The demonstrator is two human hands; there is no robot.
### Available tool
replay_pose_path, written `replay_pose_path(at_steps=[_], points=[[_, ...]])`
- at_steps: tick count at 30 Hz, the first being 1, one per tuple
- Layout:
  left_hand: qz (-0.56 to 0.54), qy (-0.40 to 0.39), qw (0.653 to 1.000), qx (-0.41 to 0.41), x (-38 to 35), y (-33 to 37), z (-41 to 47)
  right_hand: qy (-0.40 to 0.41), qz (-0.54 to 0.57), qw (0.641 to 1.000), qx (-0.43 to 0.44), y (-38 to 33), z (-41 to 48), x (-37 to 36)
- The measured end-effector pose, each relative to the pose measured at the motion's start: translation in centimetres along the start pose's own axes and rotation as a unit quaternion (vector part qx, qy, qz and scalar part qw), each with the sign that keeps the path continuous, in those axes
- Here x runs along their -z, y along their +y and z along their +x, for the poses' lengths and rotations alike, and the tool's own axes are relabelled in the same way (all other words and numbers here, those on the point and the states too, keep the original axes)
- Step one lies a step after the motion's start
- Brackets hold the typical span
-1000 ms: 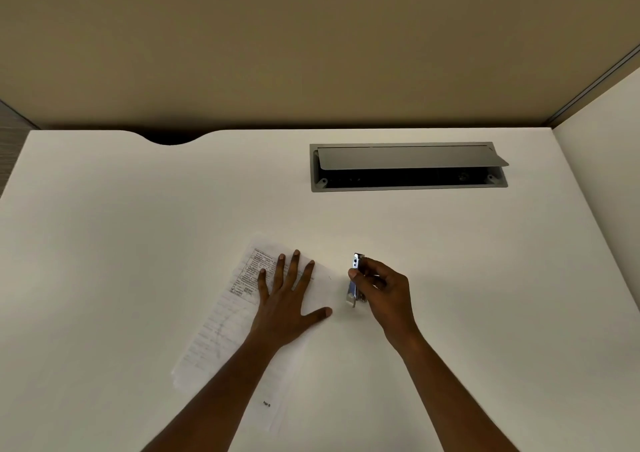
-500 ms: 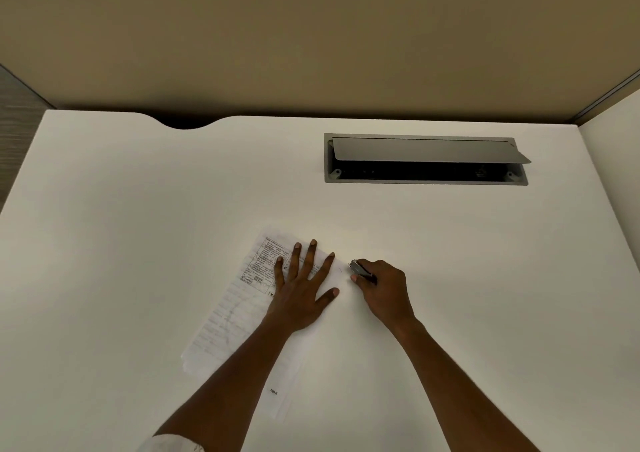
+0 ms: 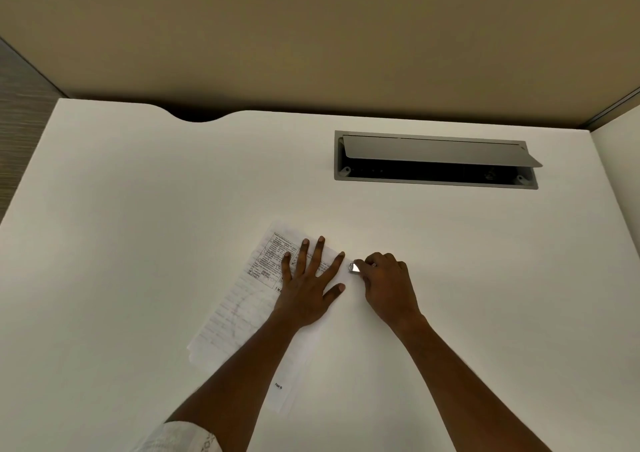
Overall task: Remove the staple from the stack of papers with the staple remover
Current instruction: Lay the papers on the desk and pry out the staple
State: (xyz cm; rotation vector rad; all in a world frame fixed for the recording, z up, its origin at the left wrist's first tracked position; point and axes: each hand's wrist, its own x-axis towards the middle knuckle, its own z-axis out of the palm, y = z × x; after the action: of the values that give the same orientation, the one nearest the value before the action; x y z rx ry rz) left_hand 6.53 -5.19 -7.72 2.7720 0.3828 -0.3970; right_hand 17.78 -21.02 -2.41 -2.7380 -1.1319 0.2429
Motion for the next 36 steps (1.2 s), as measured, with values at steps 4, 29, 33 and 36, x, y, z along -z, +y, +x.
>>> replay_pose_path(at_steps=[4,29,33,36], points=[[0.005,0.005,1.0,0.0,0.0,0.1,-0.1,-0.011,0.005,1.0,0.004,0.1,0.5,-0.2],[0.006,0.012,1.0,0.002,-0.5,0.0,0.2,-0.098,0.157,0.981,-0.065,0.3,2.2,0.2],[-0.002,0.009,1.0,0.001,-0.5,-0.1,0.3,-0.092,0.18,0.977,-0.062,0.6,2.0,0.2],[-0.033,0.019,0.999,0.013,-0.5,0.0,0.2,-0.089,0.173,0.979,-0.053,0.7,2.0,0.4]])
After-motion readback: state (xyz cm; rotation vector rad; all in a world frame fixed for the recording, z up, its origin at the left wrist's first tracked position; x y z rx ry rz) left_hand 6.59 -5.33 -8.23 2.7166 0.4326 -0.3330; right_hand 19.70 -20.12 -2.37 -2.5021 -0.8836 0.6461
